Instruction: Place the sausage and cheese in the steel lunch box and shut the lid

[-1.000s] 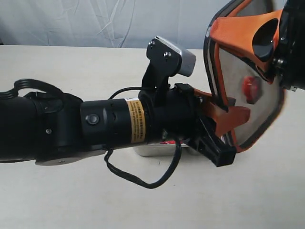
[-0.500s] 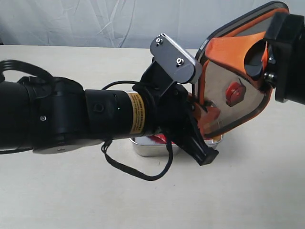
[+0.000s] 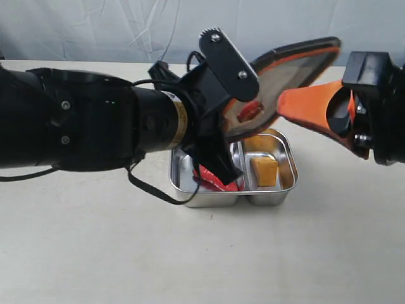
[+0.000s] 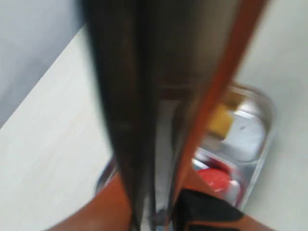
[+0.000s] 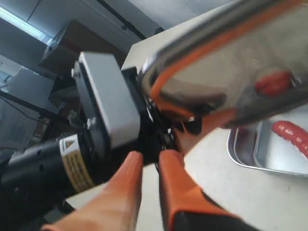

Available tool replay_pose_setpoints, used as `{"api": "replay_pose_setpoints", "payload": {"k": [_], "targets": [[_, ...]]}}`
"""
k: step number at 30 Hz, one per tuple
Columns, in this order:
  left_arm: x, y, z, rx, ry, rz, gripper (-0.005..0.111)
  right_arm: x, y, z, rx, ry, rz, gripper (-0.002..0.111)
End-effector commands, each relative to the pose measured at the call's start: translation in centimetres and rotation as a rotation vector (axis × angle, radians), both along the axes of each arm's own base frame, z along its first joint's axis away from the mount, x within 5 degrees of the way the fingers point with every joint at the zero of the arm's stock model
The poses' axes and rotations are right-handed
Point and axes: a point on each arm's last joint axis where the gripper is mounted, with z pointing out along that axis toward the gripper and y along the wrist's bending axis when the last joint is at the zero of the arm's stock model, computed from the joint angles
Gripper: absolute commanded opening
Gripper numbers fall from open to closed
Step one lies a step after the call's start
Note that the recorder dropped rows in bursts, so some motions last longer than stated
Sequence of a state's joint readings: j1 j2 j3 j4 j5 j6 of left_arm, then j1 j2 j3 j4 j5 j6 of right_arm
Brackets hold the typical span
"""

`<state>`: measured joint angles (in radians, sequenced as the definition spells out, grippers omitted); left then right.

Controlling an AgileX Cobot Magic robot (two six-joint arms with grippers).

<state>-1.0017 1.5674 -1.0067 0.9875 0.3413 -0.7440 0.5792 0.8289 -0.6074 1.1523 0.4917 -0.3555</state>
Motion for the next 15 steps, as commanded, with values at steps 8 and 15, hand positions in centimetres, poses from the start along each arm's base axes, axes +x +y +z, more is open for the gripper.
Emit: {"api": "replay_pose_setpoints", "payload": {"k": [8, 15], "targets": [[0.5, 1.6, 1.7, 0.024, -0.063, 0.123, 0.0, 0.0, -0.3, 0.0, 0.002, 0.062, -0.049, 0.075], [0.9, 2.3, 1.7, 0.102, -0.114, 0.172, 0.0, 1.5, -1.1, 0.8, 0.16, 0.101, -0.265, 0.052]]}}
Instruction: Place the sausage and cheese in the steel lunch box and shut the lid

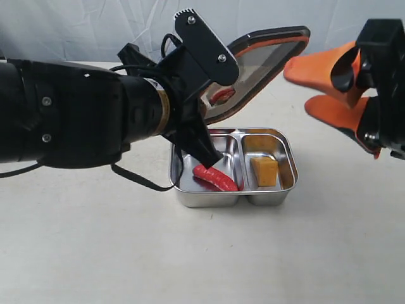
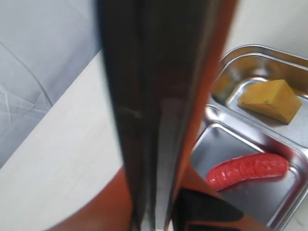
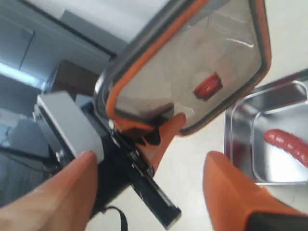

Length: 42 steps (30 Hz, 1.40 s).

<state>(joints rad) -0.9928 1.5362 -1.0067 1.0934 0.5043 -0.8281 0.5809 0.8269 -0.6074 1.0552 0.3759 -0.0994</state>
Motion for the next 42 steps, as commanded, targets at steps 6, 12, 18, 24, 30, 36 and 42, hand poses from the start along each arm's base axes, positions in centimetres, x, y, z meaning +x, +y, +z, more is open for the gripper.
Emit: {"api": "replay_pose_setpoints", "payload": {"k": [6, 12, 18, 24, 30, 36, 42], "targets": [[-0.3, 0.3, 0.9, 0.162, -0.157, 0.029, 0.0, 0.7, -0.1, 0.3, 0.066, 0.029, -0.079, 0.045], [-1.6, -1.3, -0.1, 0.333, -0.273, 0.016, 0.0, 1.1, 0.0, 0.1, 0.071, 0.042, -0.095, 0.045], [-2.6, -2.5, -1.6, 0.461, -0.371, 0.047, 0.0, 1.6, 0.5, -0.7, 0.04, 0.079, -0.08, 0.045], [-2.9, -2.5, -1.2, 0.487, -0.442, 0.099, 0.0, 2.4, 1.6, -2.4, -0.008, 0.178, -0.038, 0.045], [-3.7, -3.2, -1.4, 0.484, -0.452, 0.062, 0.0, 3.7, 1.6, -2.9, 0.013, 0.194, -0.129, 0.045], [-4.0, -4.5, -3.4, 0.462, -0.408, 0.01, 0.0, 4.0, 1.5, -2.8, 0.054, 0.205, -0.173, 0.045], [-4.0, -4.7, -4.4, 0.484, -0.388, 0.003, 0.0, 3.8, 1.7, -2.9, 0.036, 0.209, -0.139, 0.045]]}}
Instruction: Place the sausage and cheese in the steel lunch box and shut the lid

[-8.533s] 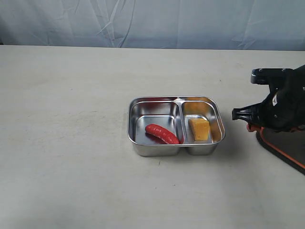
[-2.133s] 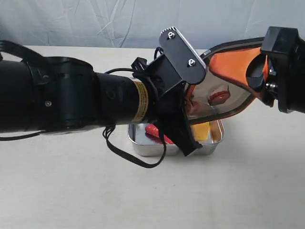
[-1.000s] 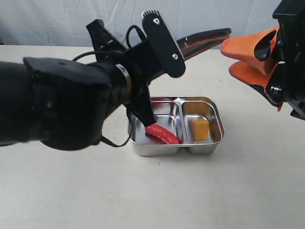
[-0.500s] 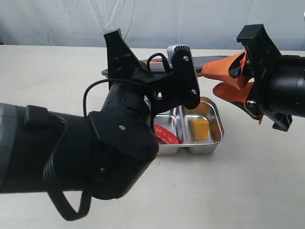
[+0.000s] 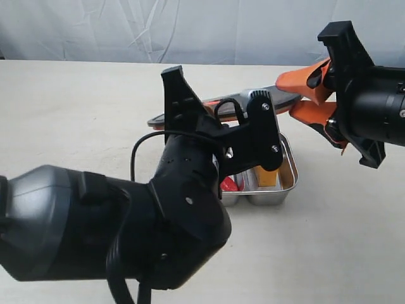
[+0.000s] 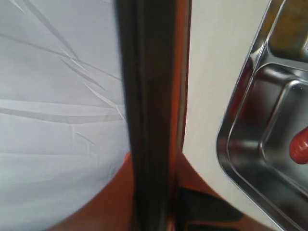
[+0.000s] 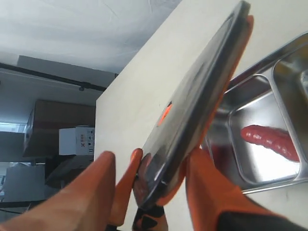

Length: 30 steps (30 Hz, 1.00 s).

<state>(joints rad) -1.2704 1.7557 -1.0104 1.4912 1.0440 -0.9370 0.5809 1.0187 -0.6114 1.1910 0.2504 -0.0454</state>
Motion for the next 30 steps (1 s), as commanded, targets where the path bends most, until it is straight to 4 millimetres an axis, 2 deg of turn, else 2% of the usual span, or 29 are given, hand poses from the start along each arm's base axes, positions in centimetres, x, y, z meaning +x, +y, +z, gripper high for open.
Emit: {"api": "replay_pose_setpoints", "payload": {"k": [1, 6, 14, 21, 25, 30], "targets": [[-0.2, -0.5, -0.2, 0.002, -0.006, -0.031, 0.0, 0.0, 0.1, -0.1, -0.015, -0.004, 0.02, 0.045], [-0.2, -0.5, -0.2, 0.003, -0.007, -0.029, 0.0, 0.2, 0.0, -0.1, -0.036, -0.024, 0.004, 0.041], [-1.7, -1.4, 0.0, 0.012, -0.034, -0.098, 0.0, 1.4, 0.8, -2.2, -0.096, 0.048, 0.011, 0.008], [-2.3, -1.8, -0.1, 0.005, -0.017, -0.127, 0.0, 2.0, 1.2, -3.4, -0.127, 0.088, 0.022, 0.006], [-2.3, -1.8, -0.1, 0.004, -0.013, -0.124, 0.0, 2.0, 1.1, -3.6, -0.284, -0.055, 0.125, 0.005], [-2.5, -1.7, -0.6, -0.013, 0.041, -0.104, 0.0, 2.1, 1.0, -3.6, -0.311, -0.082, 0.12, -0.001]]}}
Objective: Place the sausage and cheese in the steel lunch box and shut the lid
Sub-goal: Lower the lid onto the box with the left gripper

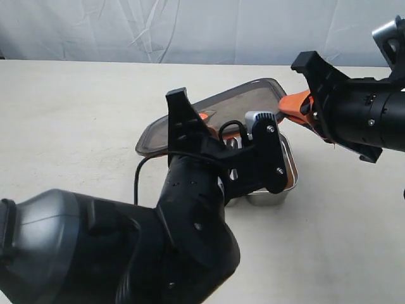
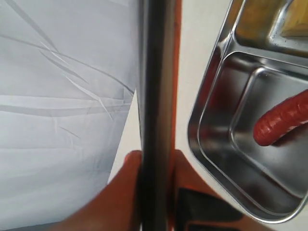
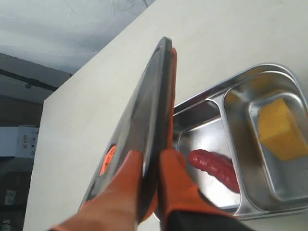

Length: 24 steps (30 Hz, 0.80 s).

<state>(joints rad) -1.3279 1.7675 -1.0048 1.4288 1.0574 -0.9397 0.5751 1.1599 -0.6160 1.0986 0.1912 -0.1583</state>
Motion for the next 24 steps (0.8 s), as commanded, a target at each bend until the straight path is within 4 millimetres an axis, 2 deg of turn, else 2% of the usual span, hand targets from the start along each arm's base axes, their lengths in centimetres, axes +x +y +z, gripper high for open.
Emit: {"api": "replay_pose_setpoints", "payload": {"k": [1, 4, 9, 10, 17, 24], "targets": [[-0.8, -1.1, 0.0, -0.034, 0.03, -0.093, 0.0, -0.2, 0.2, -0.5, -0.093, -0.041, 0.087, -0.001], [-1.0, -1.4, -0.3, -0.075, 0.074, -0.108, 0.005, -0.3, 0.3, -0.6, -0.092, -0.032, 0.098, -0.001], [-1.1, -1.6, -0.4, -0.169, 0.11, -0.085, 0.042, -0.3, 0.3, -0.6, -0.104, -0.037, 0.109, -0.001], [-1.1, -1.6, -0.4, -0.175, 0.116, -0.077, 0.045, -0.3, 0.3, -0.7, -0.116, -0.045, 0.116, -0.001], [-1.1, -1.4, -0.4, -0.173, 0.114, -0.05, 0.045, 0.0, 0.1, -0.6, -0.143, -0.083, 0.102, -0.001], [-0.9, 0.0, -0.1, -0.161, 0.093, 0.1, 0.045, 0.4, -0.2, -0.4, -0.149, -0.117, 0.056, -0.001]]}}
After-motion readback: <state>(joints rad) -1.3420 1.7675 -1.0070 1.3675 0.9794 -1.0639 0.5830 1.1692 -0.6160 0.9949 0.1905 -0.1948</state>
